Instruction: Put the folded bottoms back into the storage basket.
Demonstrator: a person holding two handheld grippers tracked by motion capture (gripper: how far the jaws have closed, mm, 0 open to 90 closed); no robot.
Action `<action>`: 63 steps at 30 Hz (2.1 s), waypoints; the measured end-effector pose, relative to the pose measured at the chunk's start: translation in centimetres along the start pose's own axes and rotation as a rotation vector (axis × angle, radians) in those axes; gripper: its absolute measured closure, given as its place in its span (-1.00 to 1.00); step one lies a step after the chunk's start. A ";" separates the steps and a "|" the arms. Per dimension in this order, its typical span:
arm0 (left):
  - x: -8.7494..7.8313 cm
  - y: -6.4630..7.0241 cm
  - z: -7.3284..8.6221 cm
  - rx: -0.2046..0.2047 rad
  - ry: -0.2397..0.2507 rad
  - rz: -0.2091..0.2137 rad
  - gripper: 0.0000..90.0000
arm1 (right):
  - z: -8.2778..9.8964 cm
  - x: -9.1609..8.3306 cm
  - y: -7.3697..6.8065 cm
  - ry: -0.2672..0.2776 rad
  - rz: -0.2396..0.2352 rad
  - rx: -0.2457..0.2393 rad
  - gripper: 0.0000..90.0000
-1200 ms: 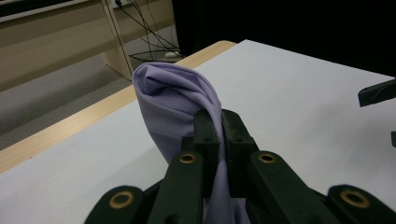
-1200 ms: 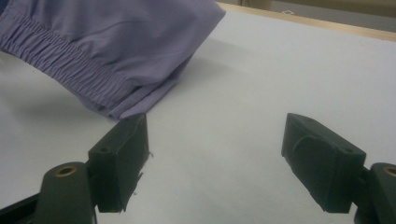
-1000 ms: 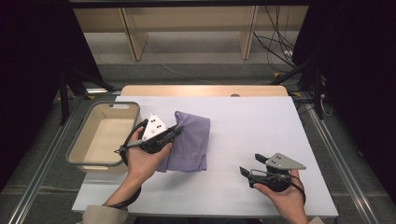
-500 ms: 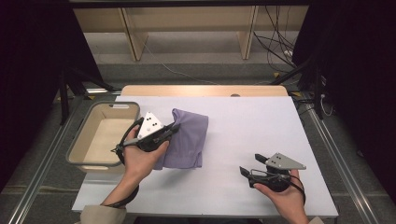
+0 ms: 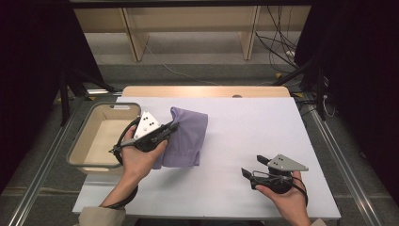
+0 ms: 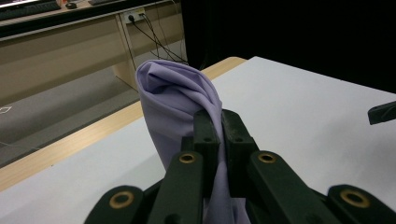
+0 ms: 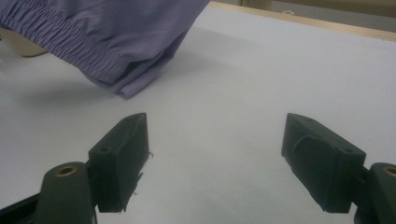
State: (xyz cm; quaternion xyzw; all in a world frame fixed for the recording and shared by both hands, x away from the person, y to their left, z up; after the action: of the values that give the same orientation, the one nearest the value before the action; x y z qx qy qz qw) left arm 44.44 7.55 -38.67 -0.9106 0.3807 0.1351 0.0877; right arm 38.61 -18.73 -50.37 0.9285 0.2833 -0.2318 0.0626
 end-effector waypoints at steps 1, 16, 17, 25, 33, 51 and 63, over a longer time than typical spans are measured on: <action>0.0 -0.1 -0.1 0.002 0.003 -0.001 0.90 | 0.0 0.0 0.0 -0.001 0.000 0.001 -0.47; -0.8 -0.8 -0.6 0.002 0.018 -0.020 0.90 | 0.0 0.0 -0.1 0.000 -0.002 0.002 -0.47; -0.8 -0.9 -0.6 -0.001 0.019 -0.022 0.90 | 0.0 0.0 -0.1 0.000 -0.002 0.002 -0.47; -1.1 -1.2 -0.7 -0.003 0.023 -0.026 0.90 | -0.1 0.0 -0.1 0.005 -0.003 0.000 -0.47; -1.4 -1.6 -0.9 -0.008 0.031 -0.034 0.90 | -0.1 0.0 -0.2 0.004 -0.009 -0.001 -0.47; -2.2 -2.4 -1.4 -0.018 0.050 -0.050 0.90 | -0.1 0.0 -0.5 0.005 -0.033 -0.005 -0.48; -2.6 -2.9 -1.5 -0.023 0.055 -0.059 0.90 | -0.1 0.0 -0.7 0.010 -0.043 -0.012 -0.50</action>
State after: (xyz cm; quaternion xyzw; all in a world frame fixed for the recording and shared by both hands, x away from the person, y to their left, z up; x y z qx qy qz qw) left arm 45.00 10.93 -36.25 -0.9257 0.3545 0.1118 0.0705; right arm 38.21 -18.13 -50.26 0.9230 0.3047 -0.2266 0.0616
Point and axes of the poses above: each handheld gripper's, and its own axes: x roughly forward along the jaws, z roughly out of its underside, y roughly to its right, the point moved 10 cm from there along x, roughly forward along the jaws, and after that the axes turned 5 degrees about z, right-handed, at the moved point
